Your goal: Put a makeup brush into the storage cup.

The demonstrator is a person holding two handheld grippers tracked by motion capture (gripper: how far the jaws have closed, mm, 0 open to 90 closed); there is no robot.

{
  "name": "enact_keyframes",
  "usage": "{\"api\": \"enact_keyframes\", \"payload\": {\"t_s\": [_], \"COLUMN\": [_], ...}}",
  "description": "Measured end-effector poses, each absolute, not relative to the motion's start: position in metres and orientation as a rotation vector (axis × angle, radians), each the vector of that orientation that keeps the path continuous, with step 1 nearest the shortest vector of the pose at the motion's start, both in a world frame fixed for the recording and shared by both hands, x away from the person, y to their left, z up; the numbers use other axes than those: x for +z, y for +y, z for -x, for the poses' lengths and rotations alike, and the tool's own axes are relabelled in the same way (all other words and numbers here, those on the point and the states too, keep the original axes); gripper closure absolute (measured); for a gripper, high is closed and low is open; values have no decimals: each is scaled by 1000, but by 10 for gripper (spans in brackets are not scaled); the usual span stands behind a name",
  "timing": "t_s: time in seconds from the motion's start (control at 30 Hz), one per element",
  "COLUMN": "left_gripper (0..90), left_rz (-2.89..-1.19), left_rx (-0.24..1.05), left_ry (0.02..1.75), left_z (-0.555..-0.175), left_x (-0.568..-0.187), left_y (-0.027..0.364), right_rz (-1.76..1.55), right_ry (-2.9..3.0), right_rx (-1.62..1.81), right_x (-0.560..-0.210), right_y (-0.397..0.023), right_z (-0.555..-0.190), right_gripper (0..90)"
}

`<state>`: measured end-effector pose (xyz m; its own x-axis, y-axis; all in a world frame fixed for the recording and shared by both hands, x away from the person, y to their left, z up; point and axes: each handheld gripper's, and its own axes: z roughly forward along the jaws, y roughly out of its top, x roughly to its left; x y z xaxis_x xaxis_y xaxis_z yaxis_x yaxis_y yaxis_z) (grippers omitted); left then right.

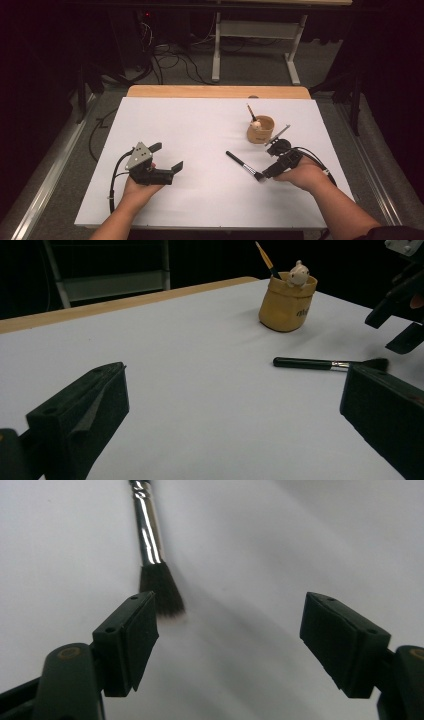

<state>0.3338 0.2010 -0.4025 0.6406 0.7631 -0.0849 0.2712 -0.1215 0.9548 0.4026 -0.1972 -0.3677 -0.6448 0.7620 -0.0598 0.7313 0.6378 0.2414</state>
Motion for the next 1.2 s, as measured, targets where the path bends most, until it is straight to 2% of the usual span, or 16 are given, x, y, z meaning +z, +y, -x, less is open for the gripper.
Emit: {"api": "enact_keyframes", "payload": {"t_s": [0.3,0.37,0.8,1.2], "left_gripper": [0,0,0,0], "left_rz": [-1693,-1688,-1684,-1686], "left_rx": [526,526,524,525], "left_ry": [853,852,852,849], "left_z": [-334,-334,-334,-333], "left_x": [-402,-402,-402,-402], "left_y": [202,203,203,202], "right_rz": [-1179,-1157,-1045,-977], "right_ry": [2756,2773,2838,2850], "right_rx": [275,292,253,226], "right_x": [-374,-374,-385,-391], "right_y": [-173,-167,-140,-138], "right_z": [-408,-409,-410,-416], "right_gripper": [312,361,537,677]}}
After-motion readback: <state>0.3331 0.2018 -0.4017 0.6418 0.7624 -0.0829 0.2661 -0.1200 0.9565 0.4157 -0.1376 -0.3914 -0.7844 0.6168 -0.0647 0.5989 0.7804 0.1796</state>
